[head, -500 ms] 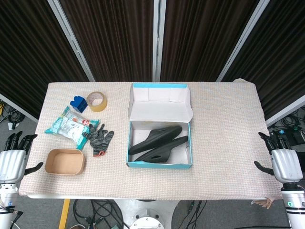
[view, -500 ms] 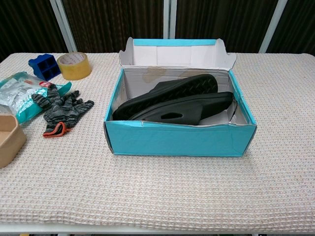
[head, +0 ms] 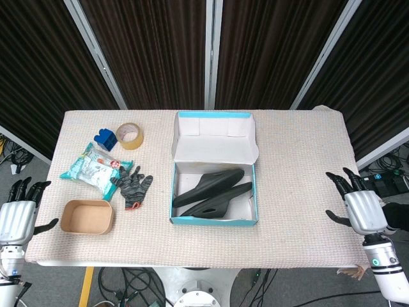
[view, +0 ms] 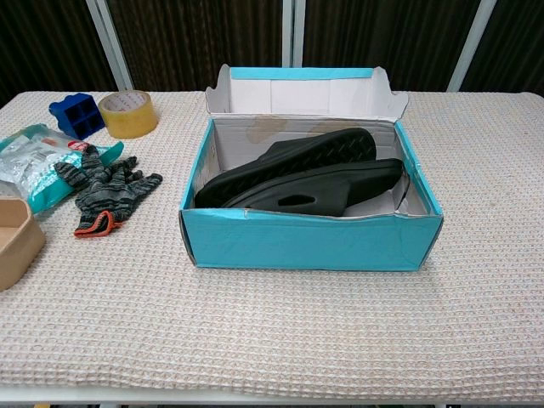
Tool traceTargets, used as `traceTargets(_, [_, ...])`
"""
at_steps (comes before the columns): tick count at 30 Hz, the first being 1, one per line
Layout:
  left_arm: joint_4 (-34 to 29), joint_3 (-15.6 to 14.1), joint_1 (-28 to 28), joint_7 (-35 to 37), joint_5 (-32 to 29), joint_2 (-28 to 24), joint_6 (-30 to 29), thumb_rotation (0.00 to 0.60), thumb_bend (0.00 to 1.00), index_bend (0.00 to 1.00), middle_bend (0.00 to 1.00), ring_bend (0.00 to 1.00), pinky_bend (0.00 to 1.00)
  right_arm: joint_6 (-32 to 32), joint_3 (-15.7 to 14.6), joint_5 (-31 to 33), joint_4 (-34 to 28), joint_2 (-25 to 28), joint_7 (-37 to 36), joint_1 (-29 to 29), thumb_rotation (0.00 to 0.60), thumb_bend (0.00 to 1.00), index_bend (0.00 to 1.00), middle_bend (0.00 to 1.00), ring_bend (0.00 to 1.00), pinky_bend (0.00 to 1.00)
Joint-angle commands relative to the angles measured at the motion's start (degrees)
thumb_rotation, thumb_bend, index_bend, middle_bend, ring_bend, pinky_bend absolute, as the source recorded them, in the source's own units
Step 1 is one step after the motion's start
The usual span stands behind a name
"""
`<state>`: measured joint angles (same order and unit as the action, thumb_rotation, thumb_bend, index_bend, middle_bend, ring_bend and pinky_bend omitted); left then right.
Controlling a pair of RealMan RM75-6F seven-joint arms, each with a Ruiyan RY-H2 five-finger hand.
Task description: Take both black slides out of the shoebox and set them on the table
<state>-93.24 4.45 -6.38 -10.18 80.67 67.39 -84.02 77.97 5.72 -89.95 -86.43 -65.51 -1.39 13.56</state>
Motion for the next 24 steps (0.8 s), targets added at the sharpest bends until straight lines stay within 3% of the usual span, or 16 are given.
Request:
traceTargets(1, [-0.13, -0.03, -0.03, 0.08, -0.03, -0.15, 0.12, 0.600, 0.00, 0.18, 0.19, 0.06, 0.09, -4.80, 0.74, -3.61, 0.55, -0.75, -1.83, 5.55, 0.600, 0.05, 0.15, 0.25, 0.06, 0.19])
traceTargets(8, [-0.35, -0.04, -0.21, 0.09, 0.22, -0.18, 0.20, 0.600, 0.00, 0.18, 0.19, 0.06, 0.09, -15.16, 3.22, -7.55, 4.51, -6.63, -7.34, 18.66, 0.600, 0.05, 0.16, 0.25, 0.06, 0.19])
traceTargets(13, [-0.39, 0.20, -0.10, 0.29, -0.18, -0.33, -0.02, 0.600, 0.00, 0.18, 0.19, 0.06, 0.09, -20.50, 2.29, -10.22, 7.84, -11.73, -9.34, 25.64, 0.600, 0.05, 0.16, 0.25, 0.06, 0.19])
traceTargets(18, [0.06, 0.26, -0.22, 0.52, -0.65, -0.18, 0.45, 0.600, 0.00, 0.18, 0.19, 0.06, 0.09, -23.19, 0.36, -11.80, 11.46, -16.55, -9.64, 29.66, 0.600, 0.05, 0.16, 0.25, 0.06, 0.19])
traceTargets(24, [0.78, 0.40, -0.39, 1.31, -0.93, 0.02, 0.81, 0.600, 0.00, 0.18, 0.19, 0.06, 0.09, -22.08, -1.03, -12.94, 16.83, -22.26, -8.66, 31.79, 0.600, 0.04, 0.17, 0.22, 0.05, 0.19])
